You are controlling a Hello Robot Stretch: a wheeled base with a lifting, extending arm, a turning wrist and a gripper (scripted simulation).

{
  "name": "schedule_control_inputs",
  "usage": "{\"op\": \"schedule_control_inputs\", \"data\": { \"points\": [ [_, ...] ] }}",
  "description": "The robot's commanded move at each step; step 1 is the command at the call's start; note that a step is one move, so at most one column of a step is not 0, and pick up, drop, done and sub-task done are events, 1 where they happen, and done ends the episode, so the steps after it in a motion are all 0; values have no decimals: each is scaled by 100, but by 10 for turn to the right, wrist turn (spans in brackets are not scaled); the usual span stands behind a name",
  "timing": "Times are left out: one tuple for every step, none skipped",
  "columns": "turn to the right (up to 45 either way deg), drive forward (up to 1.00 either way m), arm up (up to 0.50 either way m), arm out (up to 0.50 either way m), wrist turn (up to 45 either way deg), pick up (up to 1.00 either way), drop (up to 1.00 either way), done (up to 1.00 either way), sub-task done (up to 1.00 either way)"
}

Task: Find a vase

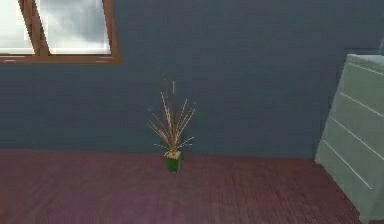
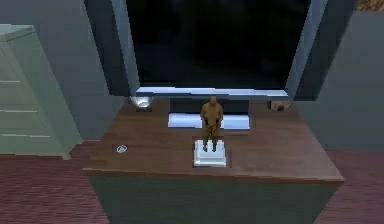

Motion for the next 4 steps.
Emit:
{"op": "schedule_control_inputs", "data": {
  "points": [
    [30, 0, 0, 0, 0, 0, 0, 0, 0],
    [0, 70, 0, 0, 0, 0, 0, 0, 0],
    [450, 0, 0, 0, 0, 0, 0, 0, 0],
    [150, 0, 0, 0, 0, 0, 0, 0, 0]
  ]
}}
